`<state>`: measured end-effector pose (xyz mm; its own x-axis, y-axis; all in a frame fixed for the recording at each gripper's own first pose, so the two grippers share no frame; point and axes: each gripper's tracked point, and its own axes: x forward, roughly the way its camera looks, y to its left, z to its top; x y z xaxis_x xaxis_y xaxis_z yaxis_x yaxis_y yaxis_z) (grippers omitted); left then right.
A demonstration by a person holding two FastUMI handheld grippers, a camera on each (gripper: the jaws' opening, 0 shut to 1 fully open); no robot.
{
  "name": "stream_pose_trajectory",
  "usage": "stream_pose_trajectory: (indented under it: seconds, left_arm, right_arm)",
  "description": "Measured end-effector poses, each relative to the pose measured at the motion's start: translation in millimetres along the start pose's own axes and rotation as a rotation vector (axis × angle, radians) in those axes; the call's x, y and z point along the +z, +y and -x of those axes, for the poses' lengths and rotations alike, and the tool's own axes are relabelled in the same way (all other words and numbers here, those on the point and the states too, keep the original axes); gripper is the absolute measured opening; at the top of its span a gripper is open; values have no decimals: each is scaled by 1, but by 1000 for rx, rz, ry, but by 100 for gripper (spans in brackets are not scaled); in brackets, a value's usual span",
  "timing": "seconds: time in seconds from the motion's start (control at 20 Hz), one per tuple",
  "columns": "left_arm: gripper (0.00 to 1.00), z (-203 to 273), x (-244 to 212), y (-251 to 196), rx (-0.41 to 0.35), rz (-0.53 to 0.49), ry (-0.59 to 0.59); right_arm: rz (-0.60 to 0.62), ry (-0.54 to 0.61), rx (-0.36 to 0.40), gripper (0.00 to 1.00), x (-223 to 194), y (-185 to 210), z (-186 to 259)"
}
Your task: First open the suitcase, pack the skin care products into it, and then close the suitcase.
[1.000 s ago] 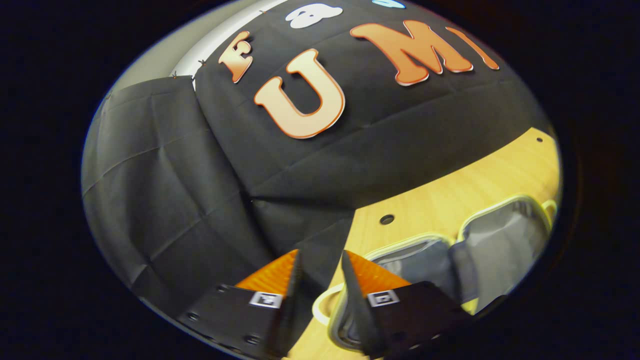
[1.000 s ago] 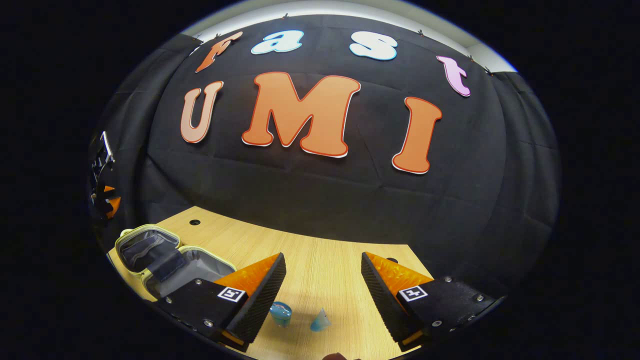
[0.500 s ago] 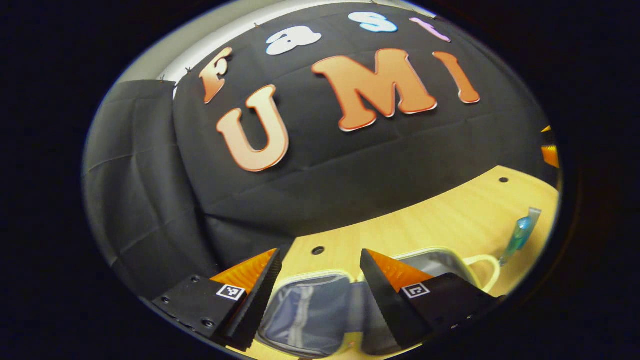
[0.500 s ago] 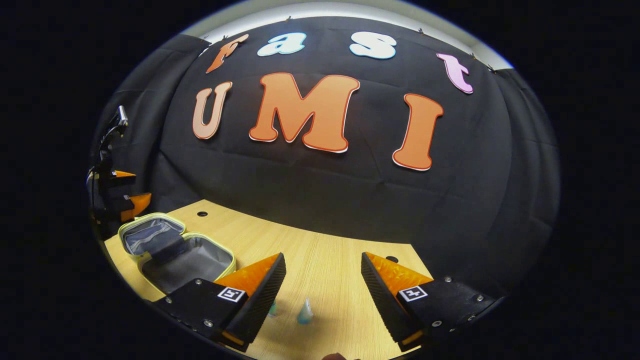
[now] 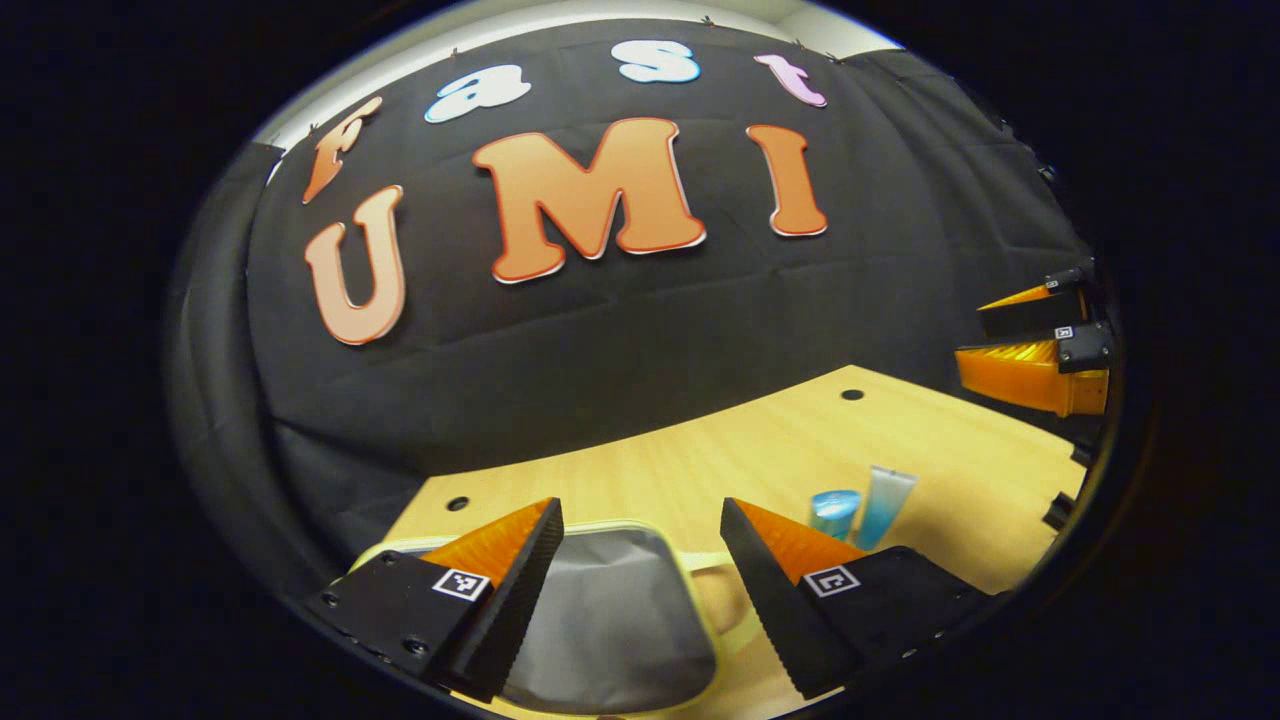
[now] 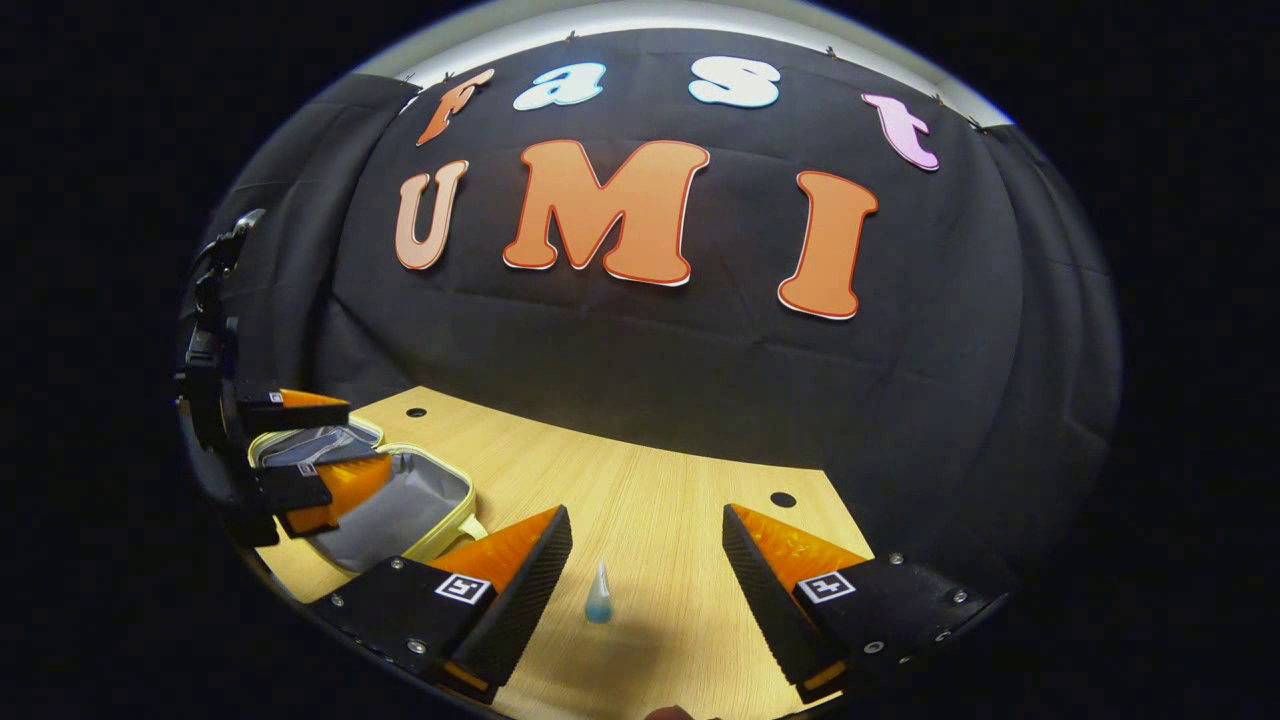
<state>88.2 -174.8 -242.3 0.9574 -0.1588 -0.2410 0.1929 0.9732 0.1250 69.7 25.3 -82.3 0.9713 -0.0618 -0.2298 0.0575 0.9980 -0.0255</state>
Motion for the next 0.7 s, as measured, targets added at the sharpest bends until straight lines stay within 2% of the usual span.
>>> stream_pose_trajectory:
  seconds: [0.3, 0.7]
  left_arm:
    - [98, -14, -20, -57, -75, 51, 32]
    - [98, -39, -71, -123, -124, 60, 85]
  right_arm:
    - [12, 32, 21, 96, -12, -7, 6]
    - [46, 79, 86, 96, -42, -8, 6]
